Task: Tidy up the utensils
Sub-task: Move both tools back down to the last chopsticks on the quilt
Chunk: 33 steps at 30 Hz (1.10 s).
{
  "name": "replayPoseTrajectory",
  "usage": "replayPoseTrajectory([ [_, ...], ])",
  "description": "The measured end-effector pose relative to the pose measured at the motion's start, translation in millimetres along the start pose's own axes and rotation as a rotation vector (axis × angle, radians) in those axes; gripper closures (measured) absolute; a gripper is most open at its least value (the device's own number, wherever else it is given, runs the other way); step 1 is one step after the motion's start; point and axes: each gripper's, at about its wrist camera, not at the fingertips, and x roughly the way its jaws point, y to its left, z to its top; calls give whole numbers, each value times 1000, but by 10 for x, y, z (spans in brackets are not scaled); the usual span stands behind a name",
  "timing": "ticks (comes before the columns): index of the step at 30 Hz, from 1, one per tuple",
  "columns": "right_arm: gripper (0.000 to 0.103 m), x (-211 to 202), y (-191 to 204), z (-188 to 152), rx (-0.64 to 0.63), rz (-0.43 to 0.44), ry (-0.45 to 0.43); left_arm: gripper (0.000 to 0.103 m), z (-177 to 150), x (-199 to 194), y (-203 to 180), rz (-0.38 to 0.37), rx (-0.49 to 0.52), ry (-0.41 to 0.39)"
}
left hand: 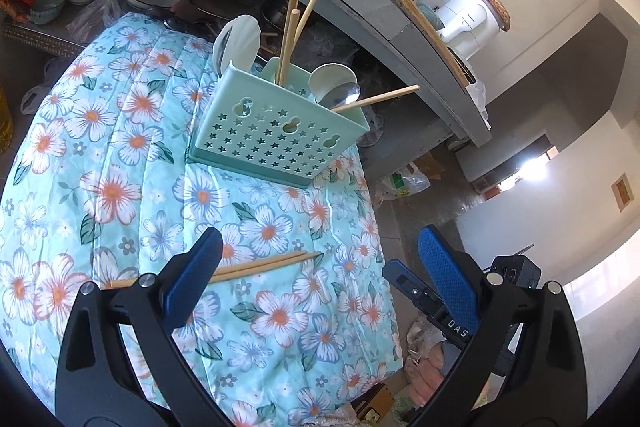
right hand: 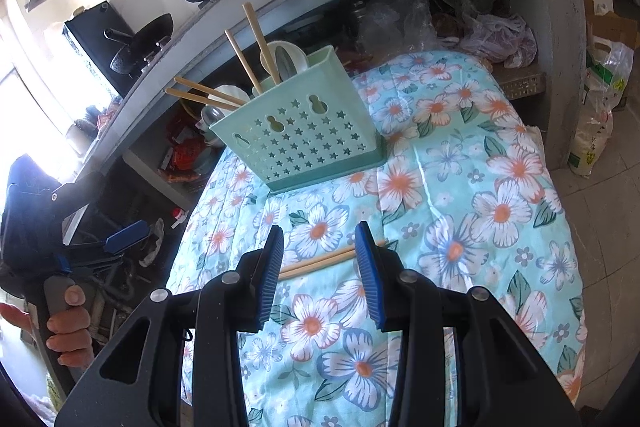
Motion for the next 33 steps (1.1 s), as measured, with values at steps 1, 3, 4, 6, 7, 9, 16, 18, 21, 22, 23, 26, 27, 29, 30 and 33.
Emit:
replayPoseTrajectory([
  [1,66,18,-16,-19,9,3,6,9,-3,24,55,-11,0,-2],
  [3,66,57,-59,-54,28,6,19,9,-14,81,169,6,-14,5],
  [4,66,78,-85,-73,42,8,27,9,-20,106,222,14,-19,8],
  [6,66,115,-138,-107,69,14,39,9,-35,146,318,78,-10,0],
  [7,66,139,-173,-125,86,15,47,9,-43,158,355,126,2,-17],
  [9,66,187,-251,-157,121,19,63,9,-74,193,366,257,94,-63],
  [16,66,354,-511,-251,224,25,116,9,-437,522,47,517,610,-89],
  [18,66,408,-586,-279,255,28,134,9,-571,630,-44,556,731,-89],
  [21,66,486,-671,-326,287,30,158,9,-750,812,-161,588,865,-94],
  [22,66,508,-690,-340,294,32,167,9,-811,870,-196,589,905,-91],
  [23,66,538,-714,-358,306,34,177,9,-875,923,-235,592,948,-85],
  [26,66,583,-767,-392,328,38,192,11,-1084,1097,-330,614,1098,-61],
  [27,66,600,-789,-403,339,40,196,13,-1152,1141,-353,623,1143,-53],
  [29,66,630,-828,-420,360,48,201,25,-1293,1271,-381,650,1244,-33],
  [30,66,636,-852,-430,369,52,202,27,-1345,1326,-384,658,1275,-22],
  [33,66,646,-890,-447,387,65,198,40,-1437,1473,-361,667,1330,22],
])
